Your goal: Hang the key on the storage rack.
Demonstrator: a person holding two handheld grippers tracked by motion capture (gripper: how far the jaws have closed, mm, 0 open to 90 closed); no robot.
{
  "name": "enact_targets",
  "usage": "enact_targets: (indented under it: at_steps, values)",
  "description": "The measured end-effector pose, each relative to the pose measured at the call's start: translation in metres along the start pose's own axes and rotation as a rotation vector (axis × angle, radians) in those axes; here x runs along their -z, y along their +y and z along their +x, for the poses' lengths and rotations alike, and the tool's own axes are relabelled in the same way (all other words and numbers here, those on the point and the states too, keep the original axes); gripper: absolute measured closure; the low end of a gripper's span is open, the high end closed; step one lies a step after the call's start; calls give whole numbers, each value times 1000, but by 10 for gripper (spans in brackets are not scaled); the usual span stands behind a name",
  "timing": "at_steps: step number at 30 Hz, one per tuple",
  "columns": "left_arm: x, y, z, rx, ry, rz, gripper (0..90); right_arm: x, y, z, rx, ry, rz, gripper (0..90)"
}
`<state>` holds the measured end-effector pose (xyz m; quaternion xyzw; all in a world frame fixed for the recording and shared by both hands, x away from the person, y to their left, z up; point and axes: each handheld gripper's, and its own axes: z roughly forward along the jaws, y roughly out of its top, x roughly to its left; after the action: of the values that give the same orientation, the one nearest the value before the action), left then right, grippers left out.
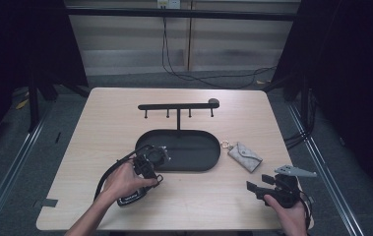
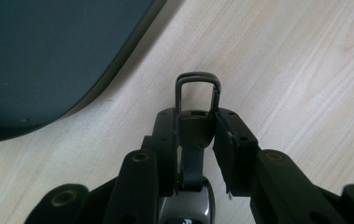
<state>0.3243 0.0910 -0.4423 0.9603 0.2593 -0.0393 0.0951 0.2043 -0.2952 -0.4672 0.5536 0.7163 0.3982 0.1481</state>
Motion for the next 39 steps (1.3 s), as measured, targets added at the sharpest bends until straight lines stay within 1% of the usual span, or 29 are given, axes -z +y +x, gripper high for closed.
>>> enact_targets:
  at_steps: [2, 4, 6, 7, 9, 10, 11, 12, 16, 17, 20, 21, 24, 28, 29, 30, 31, 33, 34, 37, 39]
  values:
    - [2, 0, 1, -8, -5, 3, 704, 0, 0, 0, -1, 1, 1, 279]
    - [8, -2, 1, 4, 0, -8, 705, 0, 0, 0, 1, 0, 1, 279]
    - [10, -3, 3, -1, 2, -8, 705, 0, 0, 0, -1, 0, 0, 280]
    - [10, -3, 2, 12, 5, -17, 705, 0, 0, 0, 0, -1, 1, 279]
    - [12, -4, 3, 3, 6, -10, 705, 0, 0, 0, -1, -1, 2, 280]
    - [13, -4, 3, 7, 0, -9, 705, 0, 0, 0, -1, -1, 2, 280]
    - [17, -5, 3, 5, 6, -9, 705, 0, 0, 0, 0, -2, -1, 279]
    - [20, -6, 3, 10, 14, -16, 705, 0, 0, 0, -1, -2, -1, 279]
    - [27, -7, 5, 22, 16, -24, 705, 0, 0, 0, -3, -2, 1, 279]
    - [30, -9, 6, 15, 15, -28, 705, 0, 0, 0, 0, -1, 1, 279]
    - [32, -10, 6, 12, 13, -27, 705, 0, 0, 0, -1, -1, 2, 279]
    - [34, -10, 6, 2, 10, -23, 705, 0, 0, 0, -1, -1, 2, 279]
    - [41, -10, 6, 4, 17, -28, 705, 0, 0, 0, -1, -2, 1, 279]
    - [47, -12, 9, 9, 15, -35, 705, -1, 0, 0, -2, -2, 1, 279]
    - [49, -13, 10, 0, 17, -31, 705, -1, 0, 0, -2, -2, 1, 279]
    - [50, -14, 10, 8, 16, -37, 705, 0, 0, 0, -1, -1, 2, 278]
    - [52, -15, 11, -3, 10, -30, 705, 0, 0, 0, -1, -1, 2, 279]
    - [55, -16, 10, 2, 7, -31, 705, 0, 0, 0, 0, 0, 2, 278]
    - [56, -16, 10, -3, 15, -31, 705, 0, 0, 0, 1, -1, 0, 278]
    - [60, -17, 11, -4, 14, -28, 705, 0, 0, 0, 0, -2, 1, 279]
    - [63, -18, 11, -11, 21, -27, 705, -1, 0, 0, -1, -2, 2, 278]
